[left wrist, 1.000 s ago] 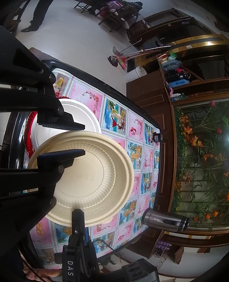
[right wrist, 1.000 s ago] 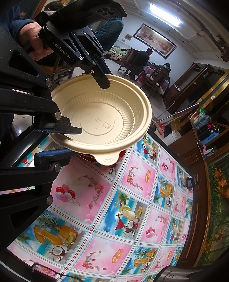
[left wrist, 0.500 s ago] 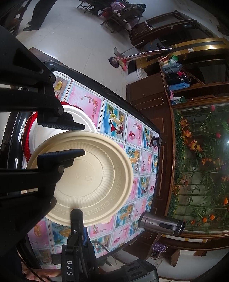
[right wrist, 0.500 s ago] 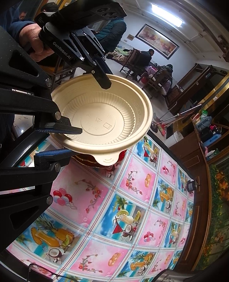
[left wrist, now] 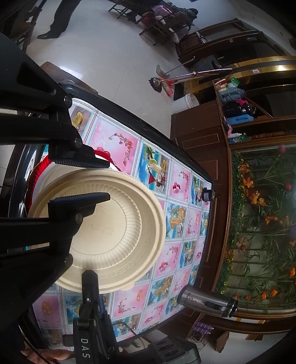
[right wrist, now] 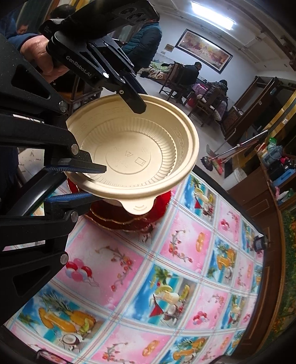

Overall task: Organize plates and bowls
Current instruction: 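Carry the beige pulp bowl with the left tool over the red plate stack, then lower the beige pulp bowl onto the top of the stack with the left tool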

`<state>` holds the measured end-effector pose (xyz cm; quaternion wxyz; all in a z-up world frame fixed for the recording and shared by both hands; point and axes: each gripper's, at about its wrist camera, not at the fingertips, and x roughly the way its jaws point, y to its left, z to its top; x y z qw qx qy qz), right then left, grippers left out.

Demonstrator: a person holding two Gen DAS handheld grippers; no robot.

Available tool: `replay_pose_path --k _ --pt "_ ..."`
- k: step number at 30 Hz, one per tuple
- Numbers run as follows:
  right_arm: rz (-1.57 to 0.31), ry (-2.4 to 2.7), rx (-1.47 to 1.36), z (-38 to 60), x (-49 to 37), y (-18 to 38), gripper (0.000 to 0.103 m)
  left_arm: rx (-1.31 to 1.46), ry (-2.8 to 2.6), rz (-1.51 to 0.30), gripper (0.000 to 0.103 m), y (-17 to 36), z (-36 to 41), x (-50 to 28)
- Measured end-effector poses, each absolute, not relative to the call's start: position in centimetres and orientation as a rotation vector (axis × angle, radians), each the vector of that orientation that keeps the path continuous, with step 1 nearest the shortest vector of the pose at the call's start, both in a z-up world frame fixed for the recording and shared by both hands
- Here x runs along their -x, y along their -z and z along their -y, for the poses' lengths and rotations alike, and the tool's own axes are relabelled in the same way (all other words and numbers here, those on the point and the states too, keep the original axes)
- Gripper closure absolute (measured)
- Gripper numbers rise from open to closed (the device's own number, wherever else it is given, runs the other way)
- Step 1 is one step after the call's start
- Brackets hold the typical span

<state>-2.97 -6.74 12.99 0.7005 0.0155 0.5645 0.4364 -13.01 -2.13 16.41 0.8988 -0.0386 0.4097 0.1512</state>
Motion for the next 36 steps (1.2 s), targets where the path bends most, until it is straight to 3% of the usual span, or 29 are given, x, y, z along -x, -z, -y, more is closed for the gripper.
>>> replay_pose_path --k 36 --pt "-1.404 -0.915 -0.013 2.2 1.9 -8.3 0.082 0.127 -0.274 -0.960 0.083 -11.4 -2.1 10.8"
